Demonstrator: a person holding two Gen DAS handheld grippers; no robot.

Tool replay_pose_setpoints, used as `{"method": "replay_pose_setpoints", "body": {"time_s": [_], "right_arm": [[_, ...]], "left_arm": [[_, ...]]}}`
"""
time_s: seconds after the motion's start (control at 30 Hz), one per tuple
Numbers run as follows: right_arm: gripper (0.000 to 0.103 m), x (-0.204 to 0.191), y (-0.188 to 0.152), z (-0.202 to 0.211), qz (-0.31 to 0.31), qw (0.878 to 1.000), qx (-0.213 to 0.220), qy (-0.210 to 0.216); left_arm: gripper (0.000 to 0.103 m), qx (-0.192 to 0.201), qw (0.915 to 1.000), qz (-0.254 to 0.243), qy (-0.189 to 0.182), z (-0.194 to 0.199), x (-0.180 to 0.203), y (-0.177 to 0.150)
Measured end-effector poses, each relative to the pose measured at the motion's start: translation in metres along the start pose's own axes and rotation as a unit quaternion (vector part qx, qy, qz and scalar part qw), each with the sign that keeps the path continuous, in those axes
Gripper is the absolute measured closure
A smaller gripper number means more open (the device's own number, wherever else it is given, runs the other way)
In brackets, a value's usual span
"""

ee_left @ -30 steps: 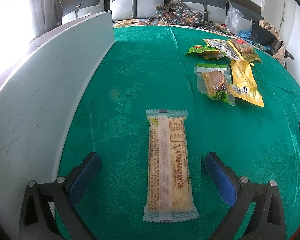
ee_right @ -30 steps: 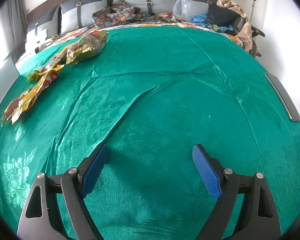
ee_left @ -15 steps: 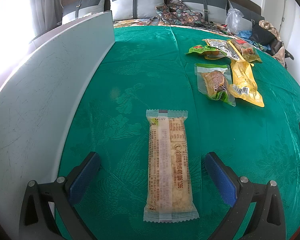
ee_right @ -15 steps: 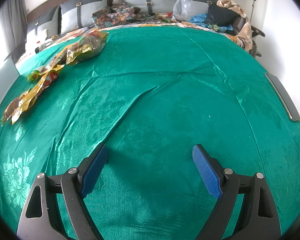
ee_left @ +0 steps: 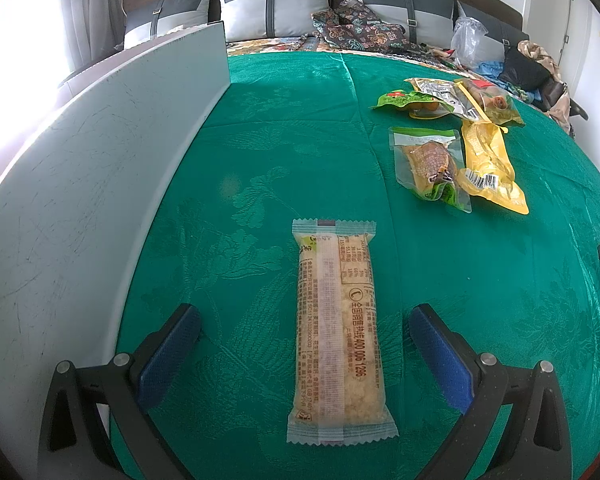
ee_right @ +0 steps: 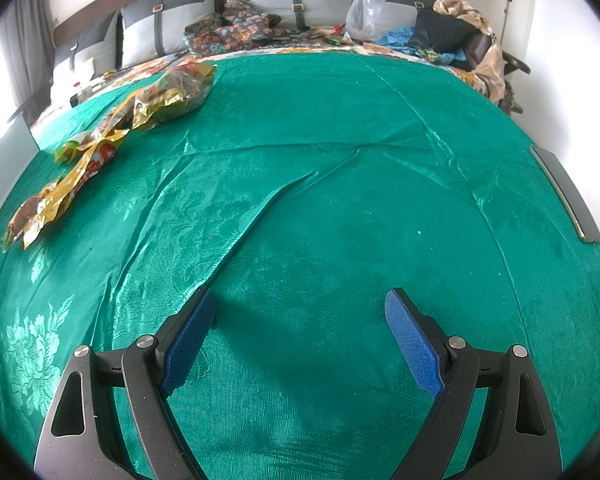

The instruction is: Organize snacks

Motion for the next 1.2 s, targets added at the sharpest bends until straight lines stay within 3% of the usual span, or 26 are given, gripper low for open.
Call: {"method": "replay_pose_setpoints", "body": {"time_s": [0.3,0.4,0.5,0.53,0.6,0.67,0.73,0.77,0.83,0.9,1.0,1.07,1.1,1.2], "right_arm": [[0.013,0.000,0.000,0.000,0.000,1.000,0.000,0.000],[0.007,-0.001,0.002,-0.003,0.002,1.000,-0.006,0.004],[0.008,-0.007,0.014,-0.011,-0.011,0.998,-0.063,0.008],[0.008,-0.012,0.017,-0.012,-0.026,0.997,-0.075,0.023],[0.008,-0.046,0.030,-0.008,-0.078,0.988,-0.076,0.111],[0.008,-0.095,0.043,-0.007,-0.102,0.971,-0.083,0.198],[0.009,-0.161,0.058,-0.016,-0.090,0.955,-0.100,0.266],[0.009,-0.187,0.064,-0.023,-0.076,0.952,-0.106,0.278],[0.011,-0.228,0.072,-0.042,-0.038,0.954,-0.120,0.271],[0.012,-0.261,0.077,-0.071,-0.004,0.963,-0.135,0.235],[0.012,-0.279,0.068,-0.112,0.028,0.971,-0.189,0.144],[0.023,-0.288,0.067,-0.113,0.056,0.974,-0.187,0.112],[0.049,-0.292,0.065,-0.110,0.076,0.975,-0.184,0.101],[0.055,-0.294,0.054,-0.102,0.094,0.967,-0.199,0.131]], "left_arm": [[0.000,-0.004,0.9993,-0.029,-0.022,0.001,-0.002,-0.001],[0.000,-0.001,0.9996,-0.022,-0.016,0.001,-0.004,-0.001],[0.000,0.000,0.9997,-0.018,-0.015,0.001,-0.004,-0.001],[0.000,0.000,0.9997,-0.018,-0.015,0.001,-0.004,-0.001],[0.000,0.000,0.9997,-0.018,-0.015,0.001,-0.004,-0.001],[0.000,0.000,0.9997,-0.018,-0.015,0.001,-0.004,-0.001],[0.000,0.000,0.9997,-0.018,-0.015,0.001,-0.004,-0.001],[0.000,0.000,0.9997,-0.018,-0.015,0.001,-0.004,-0.001],[0.000,0.000,0.9997,-0.017,-0.016,0.001,-0.003,-0.001],[0.000,0.000,0.9998,-0.016,-0.016,0.001,-0.003,-0.001],[0.000,0.000,0.9998,-0.015,-0.017,0.001,-0.003,-0.001],[0.000,0.000,0.9998,-0.013,-0.018,0.001,-0.002,0.000],[0.000,0.001,0.9998,-0.013,-0.018,0.001,-0.002,0.000],[0.000,0.001,0.9997,-0.011,-0.020,0.001,-0.003,0.000]]}}
Point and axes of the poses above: each gripper's, at about its wrist camera, not at the fingertips, and z roughly against the way its jaws point, x to its right, y to its top, the point moved 5 cm from there along -z, roughly the way its jaws point, and after that the axes turned 14 degrees about y, right-handed, at the moved point
